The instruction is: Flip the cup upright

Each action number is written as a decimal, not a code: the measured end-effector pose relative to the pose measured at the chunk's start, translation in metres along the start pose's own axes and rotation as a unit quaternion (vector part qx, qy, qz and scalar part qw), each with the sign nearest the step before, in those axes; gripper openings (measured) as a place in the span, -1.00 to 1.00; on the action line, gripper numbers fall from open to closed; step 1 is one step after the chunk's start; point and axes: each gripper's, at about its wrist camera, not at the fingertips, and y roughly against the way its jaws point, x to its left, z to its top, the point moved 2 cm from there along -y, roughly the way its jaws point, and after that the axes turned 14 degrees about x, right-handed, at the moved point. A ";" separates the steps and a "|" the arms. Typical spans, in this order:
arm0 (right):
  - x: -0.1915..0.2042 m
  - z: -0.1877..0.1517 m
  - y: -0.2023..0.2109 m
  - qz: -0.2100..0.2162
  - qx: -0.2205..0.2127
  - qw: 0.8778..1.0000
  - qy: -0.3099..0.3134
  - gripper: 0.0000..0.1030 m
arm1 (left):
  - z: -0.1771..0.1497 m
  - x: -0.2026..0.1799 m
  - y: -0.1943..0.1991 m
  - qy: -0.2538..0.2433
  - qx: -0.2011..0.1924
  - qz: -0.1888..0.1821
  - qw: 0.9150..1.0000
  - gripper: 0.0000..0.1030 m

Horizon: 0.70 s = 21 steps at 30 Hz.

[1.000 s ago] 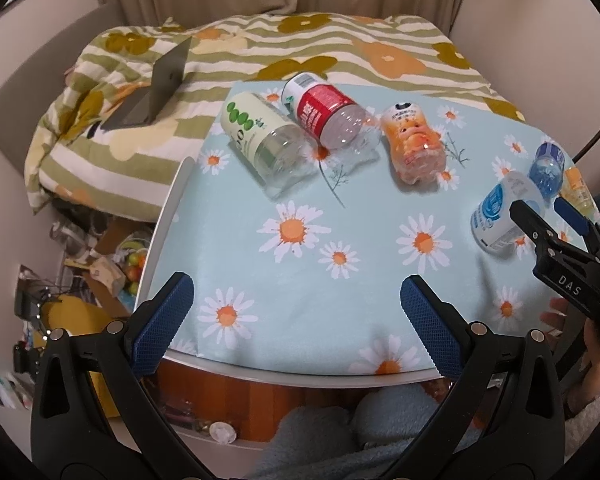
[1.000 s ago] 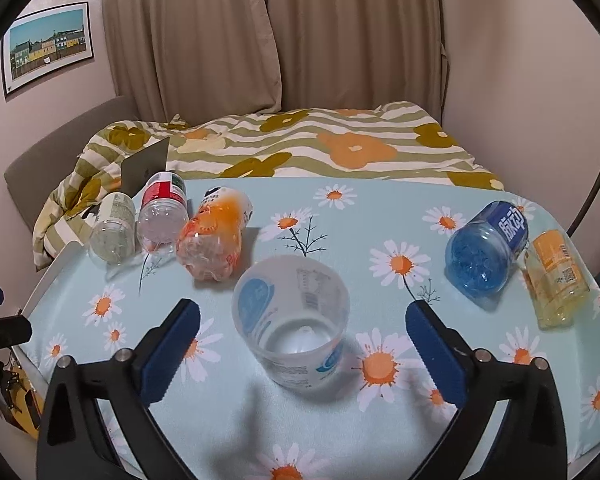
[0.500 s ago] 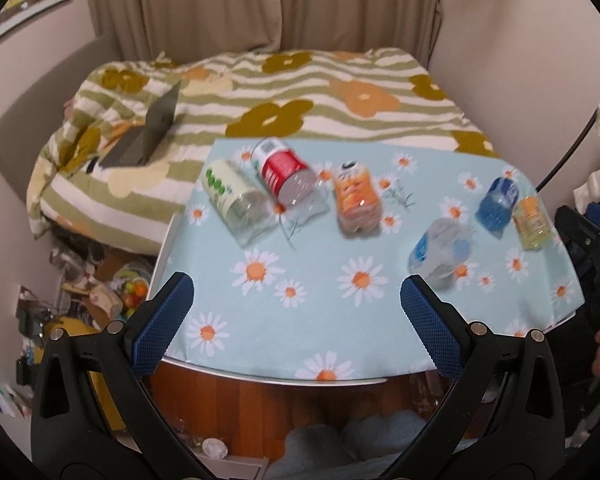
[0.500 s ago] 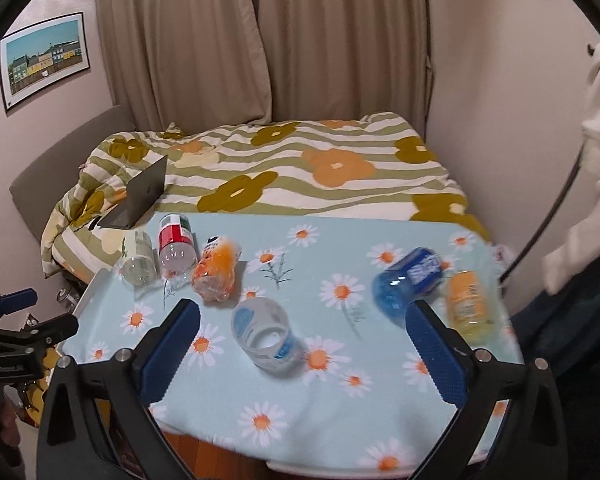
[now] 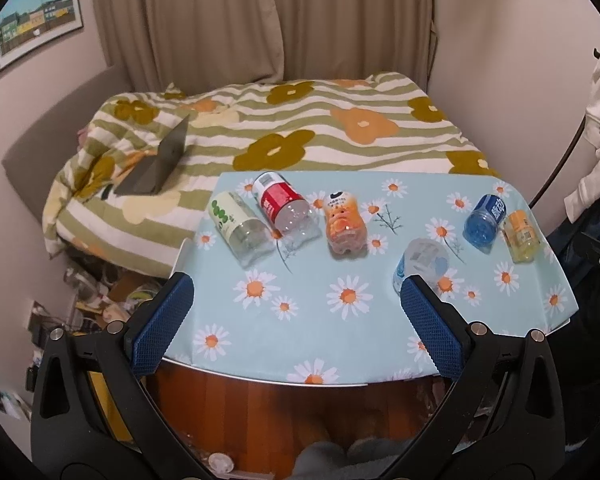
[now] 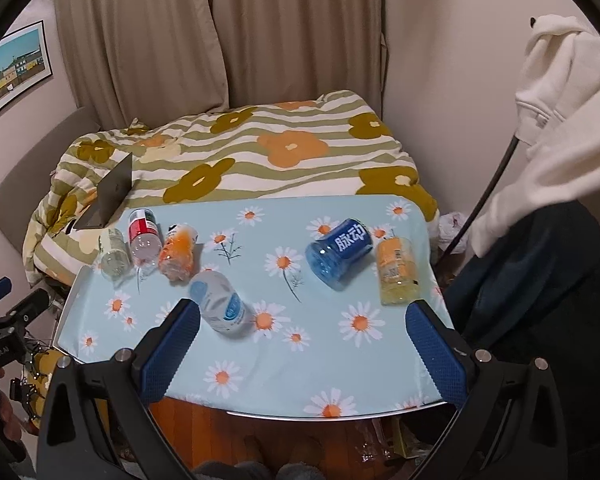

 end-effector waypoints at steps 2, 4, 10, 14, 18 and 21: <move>-0.003 -0.001 0.002 -0.002 -0.001 1.000 -0.001 0.99 | -0.001 -0.001 0.002 0.001 0.002 -0.003 1.000 1.00; -0.004 -0.002 0.003 -0.002 -0.001 1.000 0.000 0.99 | -0.002 -0.004 0.005 0.000 0.000 -0.004 1.000 1.00; -0.007 -0.003 0.005 -0.007 -0.005 1.000 0.002 0.99 | -0.004 -0.006 0.008 0.007 -0.001 -0.006 1.000 1.00; -0.009 -0.006 0.007 -0.009 -0.006 1.000 0.004 0.99 | -0.004 -0.007 0.010 0.007 -0.003 -0.006 1.000 1.00; -0.009 -0.006 0.009 -0.010 -0.007 1.000 0.004 0.99 | -0.004 -0.007 0.013 0.006 -0.007 -0.004 1.000 1.00; -0.010 -0.007 0.010 -0.011 -0.007 1.000 0.005 0.99 | -0.005 -0.008 0.013 0.007 -0.007 -0.005 1.000 1.00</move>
